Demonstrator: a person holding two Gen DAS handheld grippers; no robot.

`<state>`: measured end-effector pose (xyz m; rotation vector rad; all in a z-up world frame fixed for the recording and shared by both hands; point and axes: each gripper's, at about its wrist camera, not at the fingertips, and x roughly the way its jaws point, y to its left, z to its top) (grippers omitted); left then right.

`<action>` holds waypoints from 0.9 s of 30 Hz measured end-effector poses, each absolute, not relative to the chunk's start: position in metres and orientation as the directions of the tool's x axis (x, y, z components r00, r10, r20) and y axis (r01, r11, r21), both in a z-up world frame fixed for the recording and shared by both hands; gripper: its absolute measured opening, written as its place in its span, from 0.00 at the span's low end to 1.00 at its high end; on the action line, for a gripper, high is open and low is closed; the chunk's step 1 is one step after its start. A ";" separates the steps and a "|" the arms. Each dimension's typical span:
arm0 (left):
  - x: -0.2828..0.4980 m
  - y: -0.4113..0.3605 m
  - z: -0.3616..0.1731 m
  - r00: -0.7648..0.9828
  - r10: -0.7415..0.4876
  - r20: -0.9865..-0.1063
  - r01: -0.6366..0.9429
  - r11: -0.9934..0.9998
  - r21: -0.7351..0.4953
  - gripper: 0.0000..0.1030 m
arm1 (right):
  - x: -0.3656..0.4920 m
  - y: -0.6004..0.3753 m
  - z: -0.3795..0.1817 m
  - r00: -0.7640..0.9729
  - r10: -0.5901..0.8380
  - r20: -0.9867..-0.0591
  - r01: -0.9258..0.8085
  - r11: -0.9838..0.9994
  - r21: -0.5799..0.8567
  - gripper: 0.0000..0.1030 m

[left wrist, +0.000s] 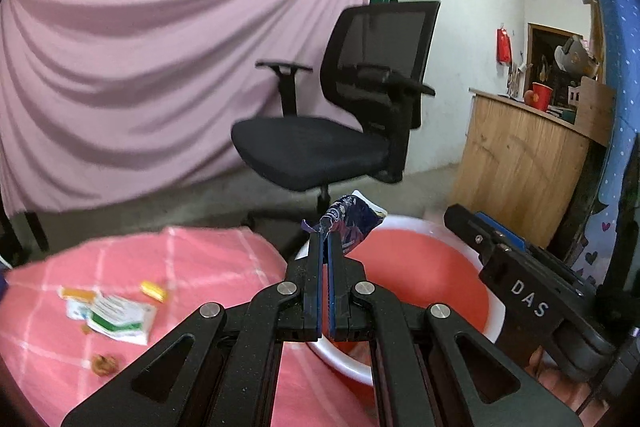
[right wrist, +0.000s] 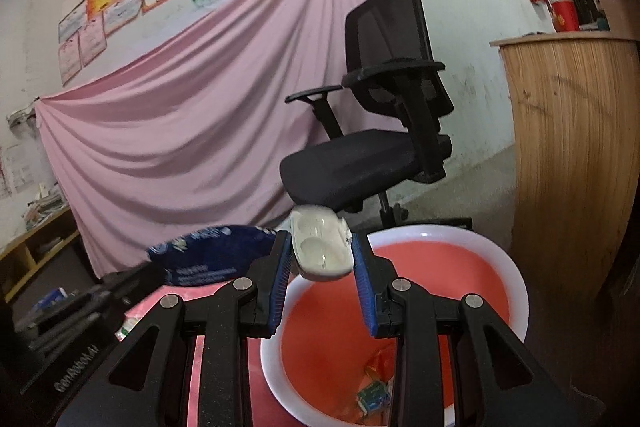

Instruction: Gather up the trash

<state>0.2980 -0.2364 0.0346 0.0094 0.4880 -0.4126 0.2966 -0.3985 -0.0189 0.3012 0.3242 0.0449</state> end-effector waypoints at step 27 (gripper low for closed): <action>0.308 -0.185 0.030 0.764 -0.350 -0.541 0.278 0.937 -0.213 0.32 | 0.302 -0.392 -0.016 0.946 0.095 -0.309 -0.003 0.958 0.287 0.50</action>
